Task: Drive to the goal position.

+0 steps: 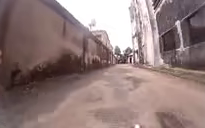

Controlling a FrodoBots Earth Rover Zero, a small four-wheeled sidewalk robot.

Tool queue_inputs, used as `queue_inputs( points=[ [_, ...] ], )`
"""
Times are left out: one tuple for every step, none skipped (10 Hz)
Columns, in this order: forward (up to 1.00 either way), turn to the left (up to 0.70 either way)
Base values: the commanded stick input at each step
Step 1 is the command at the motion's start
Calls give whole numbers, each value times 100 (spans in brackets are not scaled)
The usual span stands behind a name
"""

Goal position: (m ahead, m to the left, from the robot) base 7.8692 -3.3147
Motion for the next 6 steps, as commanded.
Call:
queue_inputs(
  points=[
    [100, 3],
    [100, 3],
    [100, 3],
    [100, 3],
    [100, 3],
    [100, 3]
  ],
)
